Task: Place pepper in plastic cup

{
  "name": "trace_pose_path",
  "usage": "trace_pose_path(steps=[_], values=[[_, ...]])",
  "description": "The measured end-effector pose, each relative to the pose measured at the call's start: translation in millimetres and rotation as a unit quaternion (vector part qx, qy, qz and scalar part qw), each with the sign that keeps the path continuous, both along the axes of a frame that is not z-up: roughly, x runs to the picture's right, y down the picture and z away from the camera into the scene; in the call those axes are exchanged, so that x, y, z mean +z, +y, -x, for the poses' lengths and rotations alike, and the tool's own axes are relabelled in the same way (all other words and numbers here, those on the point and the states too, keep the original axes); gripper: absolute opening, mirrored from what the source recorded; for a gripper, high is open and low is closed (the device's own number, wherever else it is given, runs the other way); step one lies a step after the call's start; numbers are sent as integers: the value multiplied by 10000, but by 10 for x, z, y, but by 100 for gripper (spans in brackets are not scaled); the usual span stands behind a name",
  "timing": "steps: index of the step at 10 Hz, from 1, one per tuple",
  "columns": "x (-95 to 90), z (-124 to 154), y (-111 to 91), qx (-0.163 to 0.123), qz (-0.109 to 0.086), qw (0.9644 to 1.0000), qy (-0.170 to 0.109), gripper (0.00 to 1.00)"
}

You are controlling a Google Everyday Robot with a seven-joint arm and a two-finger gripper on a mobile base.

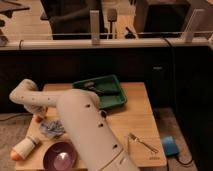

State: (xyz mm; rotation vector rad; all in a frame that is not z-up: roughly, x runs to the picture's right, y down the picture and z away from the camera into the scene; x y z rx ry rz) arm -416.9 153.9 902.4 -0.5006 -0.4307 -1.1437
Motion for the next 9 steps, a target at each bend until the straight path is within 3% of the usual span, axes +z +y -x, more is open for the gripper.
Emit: trace_pose_path(steps=[3, 7, 9], values=[[-123, 5, -179, -71, -150, 9999, 45, 0], [-572, -1, -709, -90, -437, 9990, 96, 0], [-810, -75, -820, -99, -513, 9986, 129, 0]])
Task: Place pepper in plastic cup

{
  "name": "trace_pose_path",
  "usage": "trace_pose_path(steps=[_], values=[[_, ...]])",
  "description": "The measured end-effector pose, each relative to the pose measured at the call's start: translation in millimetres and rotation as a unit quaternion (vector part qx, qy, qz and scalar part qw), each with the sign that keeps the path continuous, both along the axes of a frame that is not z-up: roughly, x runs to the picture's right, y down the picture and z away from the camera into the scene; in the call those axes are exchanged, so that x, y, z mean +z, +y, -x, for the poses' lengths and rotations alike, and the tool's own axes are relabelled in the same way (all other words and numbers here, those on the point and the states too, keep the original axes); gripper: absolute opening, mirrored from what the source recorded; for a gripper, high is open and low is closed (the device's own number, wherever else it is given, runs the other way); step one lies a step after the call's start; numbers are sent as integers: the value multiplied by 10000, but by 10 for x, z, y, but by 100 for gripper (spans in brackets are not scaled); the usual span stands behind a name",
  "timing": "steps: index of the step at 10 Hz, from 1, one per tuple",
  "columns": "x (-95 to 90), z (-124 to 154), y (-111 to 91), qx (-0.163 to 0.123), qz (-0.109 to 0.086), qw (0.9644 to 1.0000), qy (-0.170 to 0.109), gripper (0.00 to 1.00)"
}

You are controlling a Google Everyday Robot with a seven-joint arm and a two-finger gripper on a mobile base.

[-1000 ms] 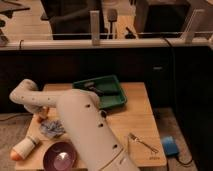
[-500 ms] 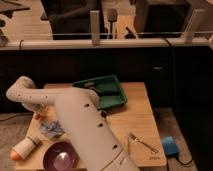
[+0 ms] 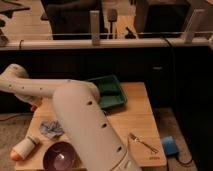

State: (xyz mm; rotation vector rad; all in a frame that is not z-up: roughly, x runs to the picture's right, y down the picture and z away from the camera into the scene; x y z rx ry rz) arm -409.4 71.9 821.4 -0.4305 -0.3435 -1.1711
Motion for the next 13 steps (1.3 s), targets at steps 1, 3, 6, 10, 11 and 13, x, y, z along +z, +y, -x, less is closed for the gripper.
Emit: trace_pose_path(steps=[1, 3, 6, 10, 11, 13], values=[[-43, -97, -4, 21, -23, 10000, 44, 0], [-139, -463, -17, 206, -111, 9997, 96, 0], [-451, -1147, -151, 662, -305, 9973, 127, 0], [-728, -1584, -211, 978, -389, 9938, 361, 0], [-745, -1663, -181, 1028, -378, 9932, 397, 0], [-831, -1896, -85, 1148, -331, 9918, 459, 0]])
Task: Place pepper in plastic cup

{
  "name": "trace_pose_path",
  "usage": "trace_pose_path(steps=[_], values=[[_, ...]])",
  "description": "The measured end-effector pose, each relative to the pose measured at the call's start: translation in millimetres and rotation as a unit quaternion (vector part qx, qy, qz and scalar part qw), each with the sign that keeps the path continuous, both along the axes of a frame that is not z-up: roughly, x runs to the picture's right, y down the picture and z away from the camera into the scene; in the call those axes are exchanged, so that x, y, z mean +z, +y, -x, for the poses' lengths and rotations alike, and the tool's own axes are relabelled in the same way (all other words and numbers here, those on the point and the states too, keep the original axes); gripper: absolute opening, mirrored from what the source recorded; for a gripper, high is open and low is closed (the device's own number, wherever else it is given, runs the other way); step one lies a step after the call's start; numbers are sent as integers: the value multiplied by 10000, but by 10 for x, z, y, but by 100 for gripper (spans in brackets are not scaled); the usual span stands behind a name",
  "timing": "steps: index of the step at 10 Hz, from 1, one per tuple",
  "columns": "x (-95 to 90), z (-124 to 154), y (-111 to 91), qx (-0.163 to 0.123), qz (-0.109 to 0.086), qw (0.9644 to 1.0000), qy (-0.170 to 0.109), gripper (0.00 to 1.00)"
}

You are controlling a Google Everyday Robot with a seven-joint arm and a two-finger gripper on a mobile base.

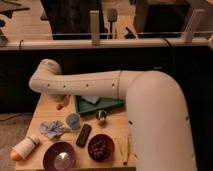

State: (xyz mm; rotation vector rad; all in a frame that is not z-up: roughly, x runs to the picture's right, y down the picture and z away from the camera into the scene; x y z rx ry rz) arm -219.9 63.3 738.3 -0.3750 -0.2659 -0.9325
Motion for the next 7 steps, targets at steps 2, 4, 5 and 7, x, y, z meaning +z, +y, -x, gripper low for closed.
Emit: trace_pose_path(steps=[2, 4, 5, 7], values=[[-80, -36, 132, 42, 103, 9999, -82, 0], [-119, -94, 358, 131, 271, 9994, -171, 0], [-72, -129, 462, 170, 339, 9991, -189, 0], [89, -225, 687, 271, 456, 9984, -209, 6]])
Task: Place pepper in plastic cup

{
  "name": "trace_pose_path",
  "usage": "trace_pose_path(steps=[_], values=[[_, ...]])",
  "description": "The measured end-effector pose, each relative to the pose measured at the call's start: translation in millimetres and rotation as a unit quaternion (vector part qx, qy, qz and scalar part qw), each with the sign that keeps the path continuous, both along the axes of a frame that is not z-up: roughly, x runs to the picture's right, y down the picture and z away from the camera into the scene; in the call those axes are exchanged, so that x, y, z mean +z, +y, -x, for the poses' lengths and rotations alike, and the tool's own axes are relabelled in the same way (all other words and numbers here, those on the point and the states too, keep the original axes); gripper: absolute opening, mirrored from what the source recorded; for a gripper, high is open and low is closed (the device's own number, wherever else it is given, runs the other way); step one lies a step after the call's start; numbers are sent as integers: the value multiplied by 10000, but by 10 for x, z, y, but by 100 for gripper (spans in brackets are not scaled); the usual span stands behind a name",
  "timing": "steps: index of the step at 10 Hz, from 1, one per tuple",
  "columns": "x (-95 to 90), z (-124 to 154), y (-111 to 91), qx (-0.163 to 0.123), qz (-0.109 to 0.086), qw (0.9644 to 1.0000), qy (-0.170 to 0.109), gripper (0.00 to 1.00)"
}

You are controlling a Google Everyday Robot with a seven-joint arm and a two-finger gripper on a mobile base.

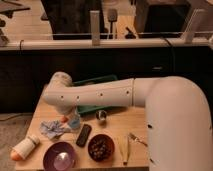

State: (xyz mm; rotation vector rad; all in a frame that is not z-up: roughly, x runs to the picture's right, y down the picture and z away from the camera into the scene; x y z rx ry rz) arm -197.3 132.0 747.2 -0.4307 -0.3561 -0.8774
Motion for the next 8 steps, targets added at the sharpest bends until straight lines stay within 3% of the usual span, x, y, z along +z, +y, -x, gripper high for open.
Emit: trace_pose_path(steps=[4, 8], values=[[267, -71, 215, 18, 199, 9997, 157, 11], [327, -4, 228, 18, 234, 9996, 127, 50]])
